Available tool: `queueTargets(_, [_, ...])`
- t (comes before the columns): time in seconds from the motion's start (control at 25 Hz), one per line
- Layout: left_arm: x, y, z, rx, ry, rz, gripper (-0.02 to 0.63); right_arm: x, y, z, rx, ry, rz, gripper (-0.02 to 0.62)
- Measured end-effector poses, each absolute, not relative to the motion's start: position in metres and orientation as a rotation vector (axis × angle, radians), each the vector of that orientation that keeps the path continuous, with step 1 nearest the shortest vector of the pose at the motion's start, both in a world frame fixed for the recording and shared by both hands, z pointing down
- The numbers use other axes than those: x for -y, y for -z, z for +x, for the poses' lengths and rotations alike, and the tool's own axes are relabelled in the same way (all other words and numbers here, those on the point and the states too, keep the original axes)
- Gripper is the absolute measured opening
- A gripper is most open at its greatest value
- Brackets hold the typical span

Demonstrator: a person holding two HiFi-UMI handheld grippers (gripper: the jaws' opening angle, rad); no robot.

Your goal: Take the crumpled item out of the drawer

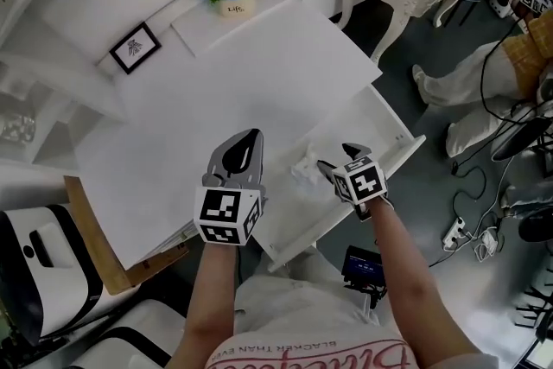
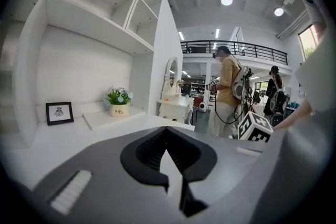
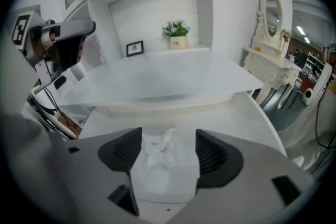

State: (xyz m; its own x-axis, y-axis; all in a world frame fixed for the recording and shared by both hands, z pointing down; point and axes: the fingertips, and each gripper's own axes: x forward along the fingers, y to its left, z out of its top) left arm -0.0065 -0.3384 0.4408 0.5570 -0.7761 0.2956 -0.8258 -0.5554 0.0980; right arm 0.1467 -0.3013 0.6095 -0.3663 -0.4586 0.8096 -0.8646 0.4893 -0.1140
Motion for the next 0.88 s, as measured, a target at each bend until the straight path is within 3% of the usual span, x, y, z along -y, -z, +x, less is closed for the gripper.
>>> queueTargets(0.4, [0.342, -0.460, -0.013, 1.363, -0.360, 2.505, 0.008, 0.303, -0.681, 0.139, 1.894, -0.800, 0.908, 0.324])
queueTargets(0.64, [0.343, -0.470, -0.018, 1.386, -0.396, 2.472, 0.008, 0.307, -0.710, 0.140, 1.835, -0.819, 0.867, 0.255])
queueTargets(0.88, [0.342, -0.480, -0.032, 1.421, -0.414, 2.424, 0.008, 0.302, -0.729, 0.138, 1.787, -0.834, 0.835, 0.238])
